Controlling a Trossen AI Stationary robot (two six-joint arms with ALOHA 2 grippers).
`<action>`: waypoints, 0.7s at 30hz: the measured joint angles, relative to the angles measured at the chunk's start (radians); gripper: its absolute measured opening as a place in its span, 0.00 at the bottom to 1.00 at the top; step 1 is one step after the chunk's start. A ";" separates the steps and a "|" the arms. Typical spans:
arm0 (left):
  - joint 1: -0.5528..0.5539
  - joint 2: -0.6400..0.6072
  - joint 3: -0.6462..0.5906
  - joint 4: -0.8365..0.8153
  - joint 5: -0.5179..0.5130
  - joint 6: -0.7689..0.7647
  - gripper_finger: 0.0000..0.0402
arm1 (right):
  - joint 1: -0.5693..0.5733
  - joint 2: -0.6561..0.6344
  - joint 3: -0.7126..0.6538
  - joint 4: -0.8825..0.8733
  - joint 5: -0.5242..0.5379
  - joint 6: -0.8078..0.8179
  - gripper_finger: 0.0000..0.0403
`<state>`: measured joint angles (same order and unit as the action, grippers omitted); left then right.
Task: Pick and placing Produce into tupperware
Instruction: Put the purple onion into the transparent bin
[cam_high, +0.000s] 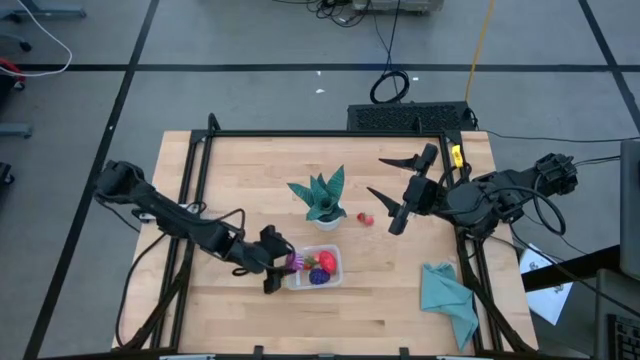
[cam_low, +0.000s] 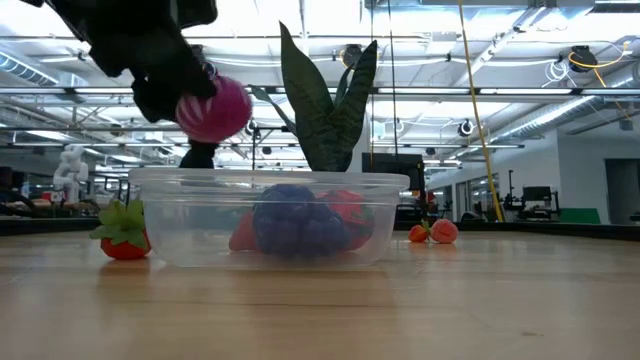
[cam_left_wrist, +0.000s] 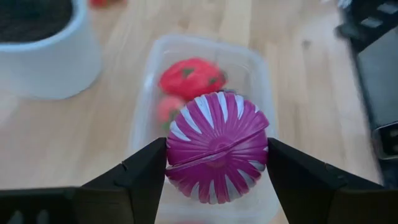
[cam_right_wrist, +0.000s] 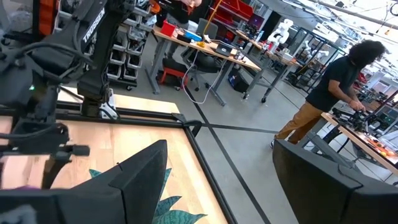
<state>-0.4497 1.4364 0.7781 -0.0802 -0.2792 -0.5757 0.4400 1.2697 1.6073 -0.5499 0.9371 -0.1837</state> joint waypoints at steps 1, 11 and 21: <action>0.002 0.009 0.000 0.012 0.010 0.005 0.64 | 0.000 0.000 0.000 0.000 0.000 0.000 0.70; 0.019 0.104 0.000 0.113 0.097 -0.011 0.64 | 0.000 0.000 0.000 -0.001 0.000 0.007 0.70; 0.034 0.140 0.000 0.112 0.119 -0.043 0.64 | 0.000 0.000 0.000 -0.001 0.000 0.007 0.70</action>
<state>-0.4159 1.5766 0.7780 0.0323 -0.1604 -0.6189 0.4400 1.2697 1.6073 -0.5507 0.9371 -0.1764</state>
